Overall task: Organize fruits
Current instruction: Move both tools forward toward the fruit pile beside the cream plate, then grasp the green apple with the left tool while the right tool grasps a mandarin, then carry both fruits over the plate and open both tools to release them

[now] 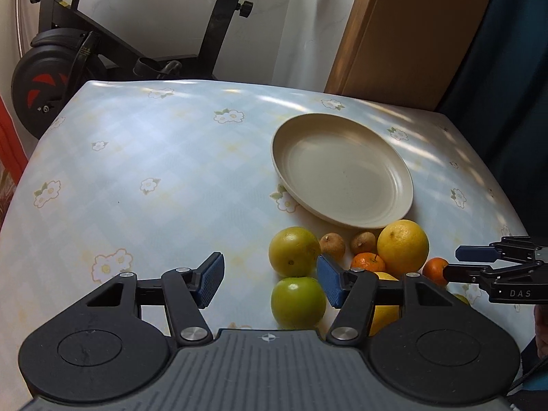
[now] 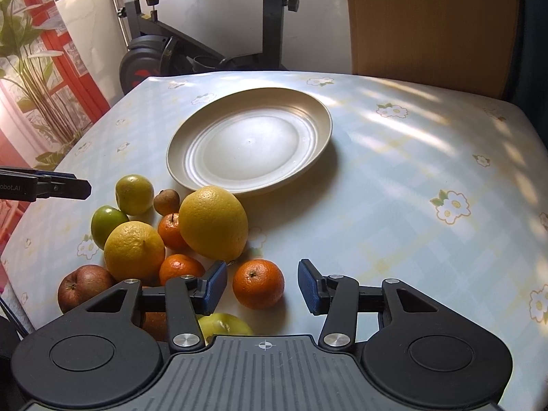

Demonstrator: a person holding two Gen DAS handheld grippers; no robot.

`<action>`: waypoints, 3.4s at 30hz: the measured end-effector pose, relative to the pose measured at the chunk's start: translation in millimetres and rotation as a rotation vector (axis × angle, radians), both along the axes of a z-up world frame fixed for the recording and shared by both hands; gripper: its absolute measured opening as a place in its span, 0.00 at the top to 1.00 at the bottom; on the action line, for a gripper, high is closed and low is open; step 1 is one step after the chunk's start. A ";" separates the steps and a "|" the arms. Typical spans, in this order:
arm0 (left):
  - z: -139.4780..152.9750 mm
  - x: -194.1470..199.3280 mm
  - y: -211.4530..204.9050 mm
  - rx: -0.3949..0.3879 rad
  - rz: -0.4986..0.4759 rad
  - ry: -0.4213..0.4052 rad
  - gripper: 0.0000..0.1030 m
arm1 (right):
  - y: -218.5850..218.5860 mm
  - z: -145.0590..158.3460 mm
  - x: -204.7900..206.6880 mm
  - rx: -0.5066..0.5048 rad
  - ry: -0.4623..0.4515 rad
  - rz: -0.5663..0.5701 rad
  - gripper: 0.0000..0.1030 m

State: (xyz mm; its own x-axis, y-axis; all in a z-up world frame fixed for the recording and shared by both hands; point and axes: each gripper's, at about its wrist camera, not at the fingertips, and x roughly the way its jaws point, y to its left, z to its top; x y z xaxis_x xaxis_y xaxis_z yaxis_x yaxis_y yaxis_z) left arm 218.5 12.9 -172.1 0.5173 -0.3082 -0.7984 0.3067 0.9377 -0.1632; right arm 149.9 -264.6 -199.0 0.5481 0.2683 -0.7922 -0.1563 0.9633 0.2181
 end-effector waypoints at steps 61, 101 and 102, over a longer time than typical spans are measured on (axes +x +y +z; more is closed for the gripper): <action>9.1 14.0 4.7 -0.131 -0.016 -0.063 0.54 | -11.8 22.6 22.4 -0.008 -0.100 -0.037 0.68; -43.5 178.9 -87.0 -0.122 -0.067 0.053 0.54 | 28.2 -17.4 184.2 -0.191 -0.188 0.180 0.68; -45.0 180.2 -86.8 -0.125 -0.068 0.053 0.54 | 27.9 -18.8 184.6 -0.190 -0.182 0.178 0.68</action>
